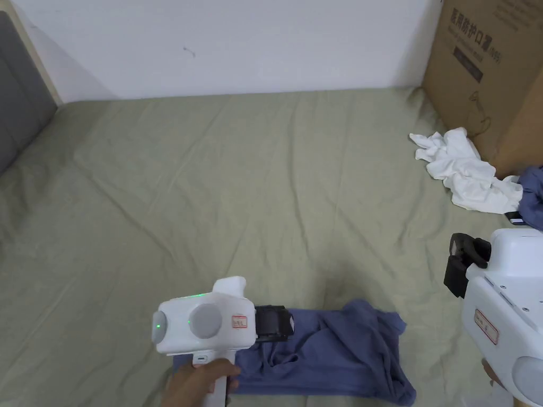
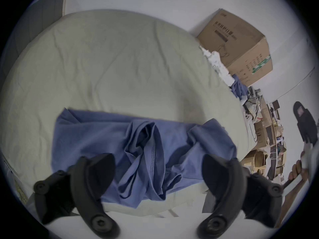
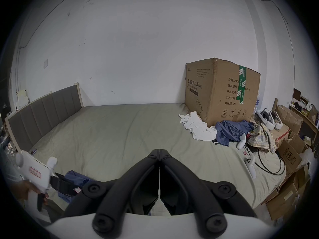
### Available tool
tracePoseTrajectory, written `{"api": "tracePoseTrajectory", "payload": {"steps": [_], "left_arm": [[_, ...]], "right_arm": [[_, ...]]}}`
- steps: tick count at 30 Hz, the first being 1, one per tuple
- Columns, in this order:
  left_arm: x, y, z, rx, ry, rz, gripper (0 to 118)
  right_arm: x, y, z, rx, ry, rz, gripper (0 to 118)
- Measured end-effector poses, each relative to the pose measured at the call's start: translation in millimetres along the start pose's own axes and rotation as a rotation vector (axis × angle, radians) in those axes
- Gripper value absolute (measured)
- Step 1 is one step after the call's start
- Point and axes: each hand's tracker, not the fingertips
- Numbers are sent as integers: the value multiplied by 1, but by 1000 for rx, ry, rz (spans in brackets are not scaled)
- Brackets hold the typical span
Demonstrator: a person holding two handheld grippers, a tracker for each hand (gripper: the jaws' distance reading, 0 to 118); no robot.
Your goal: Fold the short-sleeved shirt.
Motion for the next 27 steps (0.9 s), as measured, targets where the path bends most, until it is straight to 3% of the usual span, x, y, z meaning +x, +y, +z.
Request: {"api": "tracePoseTrajectory", "payload": {"steps": [6, 11, 13, 14, 15, 16, 19, 27], "left_arm": [[-34, 8, 54, 177, 61, 33, 118], [-68, 7, 65, 275, 230, 7, 116], [-75, 3, 61, 305, 283, -24, 88], [-79, -1, 60, 319, 291, -35, 61], [-81, -4, 57, 329, 276, -42, 17], [-84, -8, 52, 329, 260, -42, 6], [-85, -16, 37, 275, 186, -32, 6], [-45, -36, -15, 159, 177, -152, 6]], "right_arm": [[-8, 6, 0, 12, 17, 3, 2], [-11, 6, -2, 8, 29, 6, 2], [-12, 5, -3, 4, 31, 6, 2], [-12, 5, -3, 1, 32, 5, 2], [-12, 4, -3, -1, 31, 5, 2], [-12, 4, -4, -3, 30, 4, 2], [-11, 2, -5, -12, 27, 2, 2], [-6, 2, -7, -25, 19, -2, 2]]}}
